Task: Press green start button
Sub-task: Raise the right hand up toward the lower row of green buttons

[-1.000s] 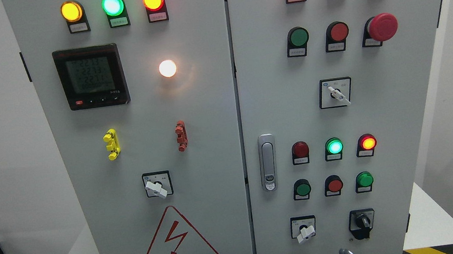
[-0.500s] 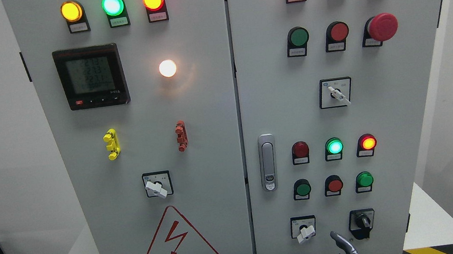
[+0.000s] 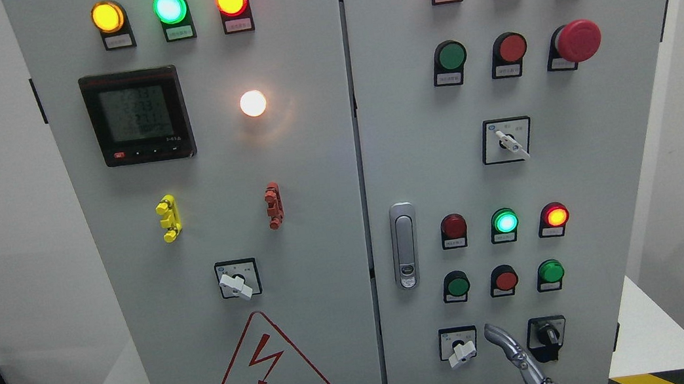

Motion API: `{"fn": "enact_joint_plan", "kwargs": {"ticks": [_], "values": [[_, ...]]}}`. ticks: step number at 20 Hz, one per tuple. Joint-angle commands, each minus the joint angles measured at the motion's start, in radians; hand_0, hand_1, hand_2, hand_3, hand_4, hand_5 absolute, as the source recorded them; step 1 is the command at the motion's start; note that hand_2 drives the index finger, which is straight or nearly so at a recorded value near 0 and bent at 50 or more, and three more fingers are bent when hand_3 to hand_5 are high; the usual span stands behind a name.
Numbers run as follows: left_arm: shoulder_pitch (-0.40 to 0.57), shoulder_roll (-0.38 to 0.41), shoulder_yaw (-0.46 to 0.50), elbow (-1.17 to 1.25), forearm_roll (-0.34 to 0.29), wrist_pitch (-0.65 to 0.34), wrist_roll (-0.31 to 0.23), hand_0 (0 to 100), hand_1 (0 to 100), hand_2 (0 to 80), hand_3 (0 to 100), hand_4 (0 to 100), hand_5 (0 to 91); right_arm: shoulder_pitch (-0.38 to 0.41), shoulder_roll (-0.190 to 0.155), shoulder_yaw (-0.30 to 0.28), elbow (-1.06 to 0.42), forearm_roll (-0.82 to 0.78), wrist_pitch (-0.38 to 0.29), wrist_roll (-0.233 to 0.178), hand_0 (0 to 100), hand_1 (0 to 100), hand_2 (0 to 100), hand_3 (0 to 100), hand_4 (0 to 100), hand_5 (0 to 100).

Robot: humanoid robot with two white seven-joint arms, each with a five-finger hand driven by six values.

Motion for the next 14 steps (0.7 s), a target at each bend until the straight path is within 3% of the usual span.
{"fn": "enact_joint_plan", "kwargs": {"ticks": [1,3,8,14], "values": [[0.0,0.0,0.0,0.0,0.0,-0.001,0.0,12,56,0.0,0,0,0.0,-0.052,0.006,-0.072,0.032,0.174,-0.029,-0.025,0,12,0,30,27,6],[0.0,0.0,0.0,0.001,0.0,-0.001,0.0,12,56,0.0,0,0,0.0,-0.055,0.006,-0.089,0.03,0.236,-0.031,-0.052,0,13,0,41,35,23],[0.0,0.0,0.0,0.0,0.0,-0.001,0.0,12,56,0.0,0,0,0.0,-0.072,0.006,-0.096,0.032,0.325,-0.031,-0.086,0,14,0,58,53,51],[0.0,0.0,0.0,0.0,0.0,-0.001,0.0,12,56,0.0,0,0,0.0,-0.101,0.005,-0.086,0.036,0.44,-0.031,-0.124,3,14,0,69,64,65]]}}
